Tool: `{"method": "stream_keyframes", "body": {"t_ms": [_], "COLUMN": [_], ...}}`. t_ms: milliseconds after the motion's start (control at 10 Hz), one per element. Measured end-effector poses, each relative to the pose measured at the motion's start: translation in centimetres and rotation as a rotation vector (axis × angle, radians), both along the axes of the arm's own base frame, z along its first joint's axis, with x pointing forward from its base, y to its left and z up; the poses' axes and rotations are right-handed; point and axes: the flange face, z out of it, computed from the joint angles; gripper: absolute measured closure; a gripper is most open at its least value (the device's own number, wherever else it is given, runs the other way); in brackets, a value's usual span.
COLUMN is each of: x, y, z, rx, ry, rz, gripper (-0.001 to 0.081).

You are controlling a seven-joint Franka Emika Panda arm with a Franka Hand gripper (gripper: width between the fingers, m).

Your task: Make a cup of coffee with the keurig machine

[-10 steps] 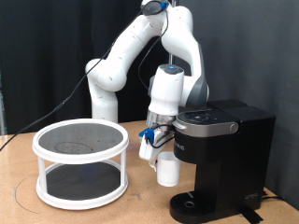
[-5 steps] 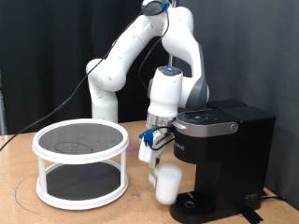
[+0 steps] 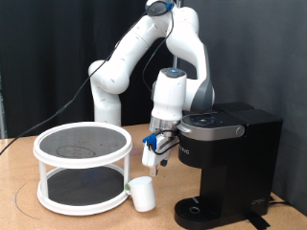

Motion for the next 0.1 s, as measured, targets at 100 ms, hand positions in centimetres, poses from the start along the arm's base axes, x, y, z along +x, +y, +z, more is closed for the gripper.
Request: {"method": "stream_keyframes", "body": {"t_ms": [100], "x": [-0.01], "y": [0.0], "z": [-0.01], "rx": [0.0], "ry": [0.001], "rz": [0.002], "gripper": [0.0132]}}
